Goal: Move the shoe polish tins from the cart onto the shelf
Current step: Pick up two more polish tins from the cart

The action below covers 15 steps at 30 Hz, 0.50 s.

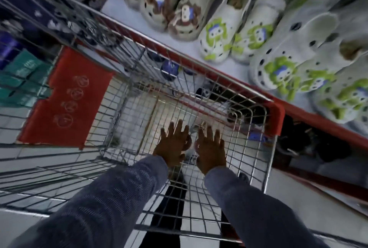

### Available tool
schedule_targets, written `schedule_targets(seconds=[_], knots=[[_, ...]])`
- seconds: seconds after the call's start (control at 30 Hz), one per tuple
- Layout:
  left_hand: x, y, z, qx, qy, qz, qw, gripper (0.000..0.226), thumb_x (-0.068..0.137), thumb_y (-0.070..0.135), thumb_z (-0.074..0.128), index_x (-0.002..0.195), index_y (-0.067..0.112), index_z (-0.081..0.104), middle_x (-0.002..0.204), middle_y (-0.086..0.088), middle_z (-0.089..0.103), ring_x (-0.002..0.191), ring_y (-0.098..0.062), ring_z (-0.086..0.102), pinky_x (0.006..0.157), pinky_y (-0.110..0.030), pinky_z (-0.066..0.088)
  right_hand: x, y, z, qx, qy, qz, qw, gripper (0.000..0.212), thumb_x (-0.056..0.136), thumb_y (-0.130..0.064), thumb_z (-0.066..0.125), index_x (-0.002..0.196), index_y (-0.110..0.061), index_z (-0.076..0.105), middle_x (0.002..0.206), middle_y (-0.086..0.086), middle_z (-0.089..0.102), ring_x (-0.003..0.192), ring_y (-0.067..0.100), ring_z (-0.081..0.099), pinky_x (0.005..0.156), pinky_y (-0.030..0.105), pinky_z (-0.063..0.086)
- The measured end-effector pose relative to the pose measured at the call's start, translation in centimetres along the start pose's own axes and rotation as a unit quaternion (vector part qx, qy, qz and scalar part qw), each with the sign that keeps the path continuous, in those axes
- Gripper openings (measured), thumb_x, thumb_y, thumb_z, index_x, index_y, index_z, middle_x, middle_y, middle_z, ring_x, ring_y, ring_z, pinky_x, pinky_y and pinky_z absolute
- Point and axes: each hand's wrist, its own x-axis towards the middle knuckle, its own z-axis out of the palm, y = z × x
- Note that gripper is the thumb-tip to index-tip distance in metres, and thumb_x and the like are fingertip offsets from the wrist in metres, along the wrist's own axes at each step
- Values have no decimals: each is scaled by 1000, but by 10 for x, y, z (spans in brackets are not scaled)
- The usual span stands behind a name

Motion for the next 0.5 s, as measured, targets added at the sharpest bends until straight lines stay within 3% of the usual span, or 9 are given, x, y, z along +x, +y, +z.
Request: schedule_targets(seconds=[0.07,0.17,0.2,0.3,0.4,0.5], knots=[[9,1,6,50,-30,29,998,75,102,33,48,160,13,5,169,-17,-8,155,-46,-2,122,-64,19,8,0,7,-14,-29,13,999,88,95,-15,62,160,-15,2,168,17,-4,154,46,2,119,61,26],[22,3,11,72,-30,36,996,62,101,27,9,159,6,7,167,-18,10,154,-35,18,117,-52,33,17,1,18,-50,-28,12,998,61,101,-6,48,155,-8,19,162,22,18,149,46,20,108,59,43],[25,3,15,81,-20,43,996,59,101,22,10,158,4,9,165,-19,15,151,-33,24,114,-50,37,19,2,19,-58,-11,14,998,54,101,-5,45,151,-5,25,157,22,28,146,44,28,104,56,48],[27,1,8,82,-20,42,996,55,101,10,36,153,3,21,160,-21,26,145,-35,30,110,-49,41,22,3,11,-59,8,7,998,53,97,-3,50,146,-3,31,146,20,40,137,41,40,98,49,53],[18,-1,-12,46,27,48,997,60,86,13,63,141,3,42,147,-16,43,135,-35,40,110,-46,37,17,5,-17,-8,5,5,1000,52,96,-11,56,144,-7,38,143,17,44,131,38,44,99,46,51],[-7,-2,-45,-81,92,49,991,50,73,17,74,121,12,61,138,-12,52,129,-34,47,108,-44,37,-5,6,-66,43,23,-27,998,60,84,-25,69,139,-11,47,139,12,49,127,35,50,100,41,50]])
